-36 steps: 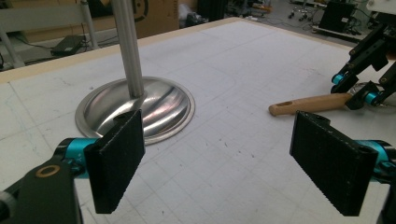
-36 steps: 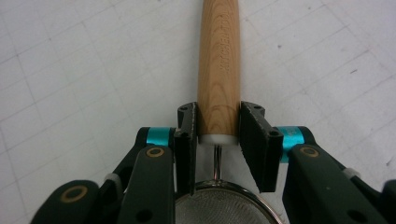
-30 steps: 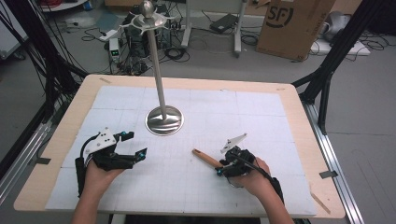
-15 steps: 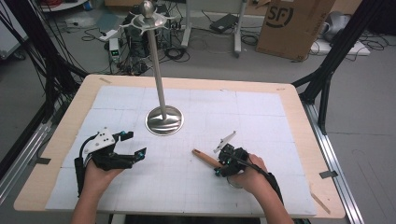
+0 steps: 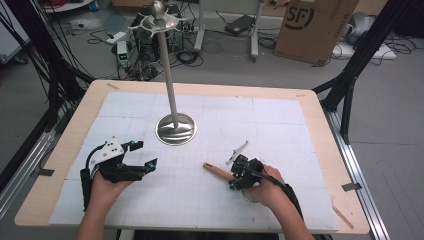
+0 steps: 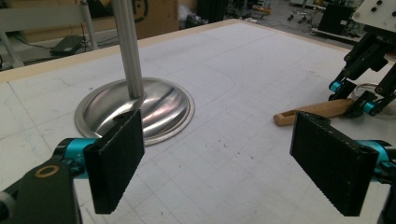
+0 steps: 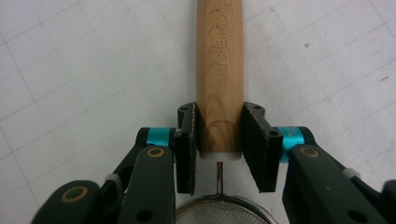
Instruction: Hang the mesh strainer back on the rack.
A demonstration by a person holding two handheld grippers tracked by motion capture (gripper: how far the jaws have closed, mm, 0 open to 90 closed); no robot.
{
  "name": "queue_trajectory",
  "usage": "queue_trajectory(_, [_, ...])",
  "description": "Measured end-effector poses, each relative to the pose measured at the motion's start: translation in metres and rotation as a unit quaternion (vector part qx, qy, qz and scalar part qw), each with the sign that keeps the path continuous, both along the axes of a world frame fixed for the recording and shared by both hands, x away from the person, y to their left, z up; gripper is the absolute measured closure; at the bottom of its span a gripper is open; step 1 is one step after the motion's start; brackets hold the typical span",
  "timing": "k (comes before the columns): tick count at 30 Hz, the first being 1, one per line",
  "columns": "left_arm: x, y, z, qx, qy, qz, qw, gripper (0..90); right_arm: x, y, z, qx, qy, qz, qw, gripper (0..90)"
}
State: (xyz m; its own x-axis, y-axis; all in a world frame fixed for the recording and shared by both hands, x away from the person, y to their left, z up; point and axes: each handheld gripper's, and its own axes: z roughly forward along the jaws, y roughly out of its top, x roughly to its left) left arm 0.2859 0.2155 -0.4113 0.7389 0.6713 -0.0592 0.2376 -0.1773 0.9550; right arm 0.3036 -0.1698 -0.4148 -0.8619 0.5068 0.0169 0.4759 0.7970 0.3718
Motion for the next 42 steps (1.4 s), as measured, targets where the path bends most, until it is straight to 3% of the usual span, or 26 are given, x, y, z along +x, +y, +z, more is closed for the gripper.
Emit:
queue_trajectory(5, [0.0,0.001,0.0,-0.001,0.0,0.002,1.0,18.3,0.0,-0.002,0.0,0.009,-0.001,0.004,1.0,68.4])
queue_trajectory(8, [0.0,0.001,0.0,-0.001,0.001,0.002,1.0,18.3,-0.002,-0.003,0.002,0.008,-0.027,0.008,0.9996,68.5])
queue_trajectory(11, [0.001,0.001,0.0,0.002,0.001,0.002,1.0,18.3,-0.003,-0.006,0.008,0.034,-0.049,0.004,0.9982,68.6])
queue_trajectory(20, [0.0,0.001,0.0,-0.001,0.001,0.003,1.0,18.4,-0.004,-0.017,0.026,0.089,-0.075,0.0,0.9931,68.6])
queue_trajectory(22, [0.0,0.001,0.0,0.003,0.001,0.003,1.0,18.4,-0.005,-0.02,0.032,0.106,-0.095,-0.004,0.9898,68.6])
queue_trajectory(27, [0.0,0.001,0.0,-0.001,0.001,0.003,1.0,18.4,-0.005,-0.025,0.045,0.146,-0.115,-0.003,0.9825,68.5])
queue_trajectory(31, [0.0,0.002,0.0,0.0,-0.001,0.003,1.0,18.3,-0.005,-0.029,0.055,0.179,-0.112,-0.004,0.9775,68.5])
queue_trajectory(38, [0.0,0.001,0.001,-0.004,-0.001,0.003,1.0,18.4,-0.005,-0.039,0.07,0.238,-0.138,-0.005,0.9614,68.5])
queue_trajectory(42, [0.0,0.002,0.001,-0.004,-0.001,0.003,1.0,18.4,-0.004,-0.043,0.077,0.257,-0.152,-0.006,0.9544,68.5])
